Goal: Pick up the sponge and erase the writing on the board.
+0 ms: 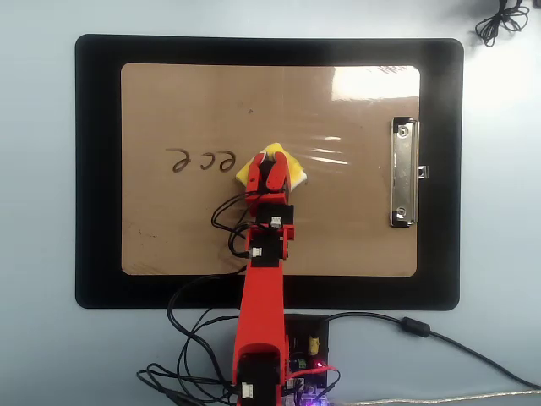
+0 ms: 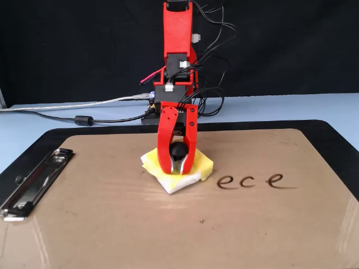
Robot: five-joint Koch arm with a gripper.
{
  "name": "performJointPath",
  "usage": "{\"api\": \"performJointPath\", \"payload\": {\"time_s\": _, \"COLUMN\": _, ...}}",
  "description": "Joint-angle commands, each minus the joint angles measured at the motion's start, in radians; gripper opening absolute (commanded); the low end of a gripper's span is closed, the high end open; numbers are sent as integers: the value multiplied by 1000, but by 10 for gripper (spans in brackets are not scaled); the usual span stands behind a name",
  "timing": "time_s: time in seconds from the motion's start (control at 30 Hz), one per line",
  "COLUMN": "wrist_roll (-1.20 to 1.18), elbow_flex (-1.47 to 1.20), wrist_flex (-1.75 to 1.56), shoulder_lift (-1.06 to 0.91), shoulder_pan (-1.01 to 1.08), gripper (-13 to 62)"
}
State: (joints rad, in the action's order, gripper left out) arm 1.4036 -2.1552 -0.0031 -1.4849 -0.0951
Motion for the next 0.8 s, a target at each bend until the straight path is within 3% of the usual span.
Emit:
{"api": "performJointPath", "payload": {"time_s": 0.0, "wrist_roll": 66, "elbow_flex": -66, "wrist_flex": -3, "shoulder_lift": -52, "shoulder_pan": -20, "gripper": -81}}
{"api": "performJointPath", "payload": {"time_s": 0.2, "wrist_roll": 78, "elbow_flex": -256, "wrist_flex": -69, "shoulder_lift": -189, "shoulder_pan": -44, "gripper": -81}}
{"api": "performJointPath", "payload": {"time_s": 0.47, "wrist_roll": 97, "elbow_flex": -66, "wrist_flex": -83, "shoulder_lift": -14, "shoulder_pan": -120, "gripper": -81}}
{"api": "performJointPath", "payload": {"time_s": 0.67, "wrist_roll": 235, "elbow_flex": -291, "wrist_flex": -46, "shoulder_lift": -262, "shoulder_pan": -222, "gripper": -81}}
{"api": "performJointPath", "payload": {"time_s": 0.77, "wrist_roll": 238, "elbow_flex": -249, "wrist_flex": 5, "shoulder_lift": -253, "shoulder_pan": -250, "gripper": -81}}
